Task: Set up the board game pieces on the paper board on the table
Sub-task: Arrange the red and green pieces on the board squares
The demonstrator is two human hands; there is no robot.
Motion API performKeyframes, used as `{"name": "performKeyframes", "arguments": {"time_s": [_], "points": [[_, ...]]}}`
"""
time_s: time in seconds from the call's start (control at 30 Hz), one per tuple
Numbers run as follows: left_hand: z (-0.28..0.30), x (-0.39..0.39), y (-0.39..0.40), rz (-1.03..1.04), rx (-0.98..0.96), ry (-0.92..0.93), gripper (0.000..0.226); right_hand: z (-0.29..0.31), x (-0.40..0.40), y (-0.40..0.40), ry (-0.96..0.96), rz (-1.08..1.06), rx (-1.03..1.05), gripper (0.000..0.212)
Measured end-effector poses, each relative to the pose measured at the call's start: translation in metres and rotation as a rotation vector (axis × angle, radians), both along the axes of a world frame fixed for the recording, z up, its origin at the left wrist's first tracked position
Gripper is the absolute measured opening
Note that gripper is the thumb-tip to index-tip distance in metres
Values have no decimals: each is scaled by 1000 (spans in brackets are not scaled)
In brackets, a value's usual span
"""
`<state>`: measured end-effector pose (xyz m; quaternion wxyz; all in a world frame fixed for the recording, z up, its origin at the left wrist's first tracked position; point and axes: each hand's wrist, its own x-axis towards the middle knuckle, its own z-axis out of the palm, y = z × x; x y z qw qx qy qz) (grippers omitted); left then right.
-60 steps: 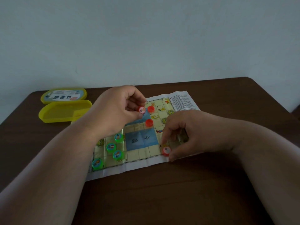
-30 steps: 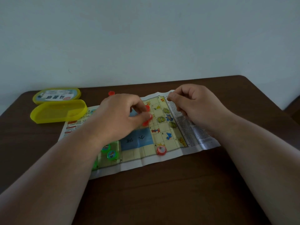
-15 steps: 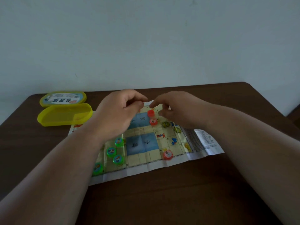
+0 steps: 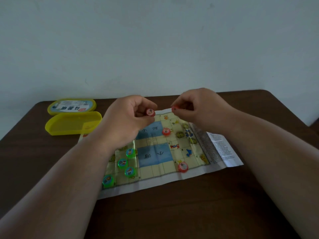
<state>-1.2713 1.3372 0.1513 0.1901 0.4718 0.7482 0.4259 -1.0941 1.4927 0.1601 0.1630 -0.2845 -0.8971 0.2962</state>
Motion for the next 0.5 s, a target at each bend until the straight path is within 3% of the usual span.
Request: {"name": "performKeyframes", "arguments": {"time_s": [0.1,0.33,0.5], "points": [[0,1,0,-2,-13,40,21,2,12,-4,131,-12,-144,18],[0,6,0,0,-89,219,22,-10,33,-16,150,-120,-316,17],[-3,6,0,-21,-116,304,19,-15,34,-18,113,-170,-232,20]]}}
